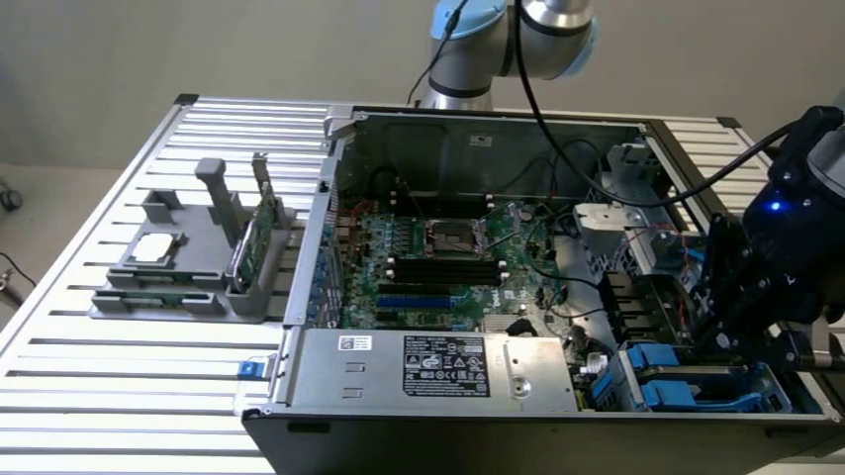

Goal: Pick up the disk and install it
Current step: 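Insert the second disk wire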

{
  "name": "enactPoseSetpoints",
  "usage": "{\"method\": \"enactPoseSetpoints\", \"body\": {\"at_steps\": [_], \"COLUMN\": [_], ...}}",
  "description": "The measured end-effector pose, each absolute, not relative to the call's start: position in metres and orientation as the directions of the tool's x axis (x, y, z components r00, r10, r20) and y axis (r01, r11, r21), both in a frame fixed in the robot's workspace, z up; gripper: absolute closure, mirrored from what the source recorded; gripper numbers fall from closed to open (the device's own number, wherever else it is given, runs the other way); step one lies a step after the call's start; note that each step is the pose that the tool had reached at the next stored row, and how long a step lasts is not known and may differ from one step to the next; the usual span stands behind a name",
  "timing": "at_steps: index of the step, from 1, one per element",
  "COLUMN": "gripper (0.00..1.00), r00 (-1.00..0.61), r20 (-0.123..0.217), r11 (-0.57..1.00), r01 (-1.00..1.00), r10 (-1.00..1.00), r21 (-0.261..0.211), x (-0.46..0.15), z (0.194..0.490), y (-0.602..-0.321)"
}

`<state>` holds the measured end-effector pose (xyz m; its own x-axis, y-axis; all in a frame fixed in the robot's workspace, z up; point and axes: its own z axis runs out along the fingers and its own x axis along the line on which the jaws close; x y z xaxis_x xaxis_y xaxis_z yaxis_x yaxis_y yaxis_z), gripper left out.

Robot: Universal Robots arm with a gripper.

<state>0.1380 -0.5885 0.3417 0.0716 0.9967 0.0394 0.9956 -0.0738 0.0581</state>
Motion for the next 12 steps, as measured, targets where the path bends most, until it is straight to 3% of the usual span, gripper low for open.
{"method": "enactPoseSetpoints", "body": {"at_steps": [12], "gripper": [0.84], "r00": [0.072], "r20": [0.041], "r11": [-0.074], "r01": [0.996], "r10": [0.997], "r21": [0.059], "x": [0.1364], "z": [0.3415], "y": [-0.5895]}}
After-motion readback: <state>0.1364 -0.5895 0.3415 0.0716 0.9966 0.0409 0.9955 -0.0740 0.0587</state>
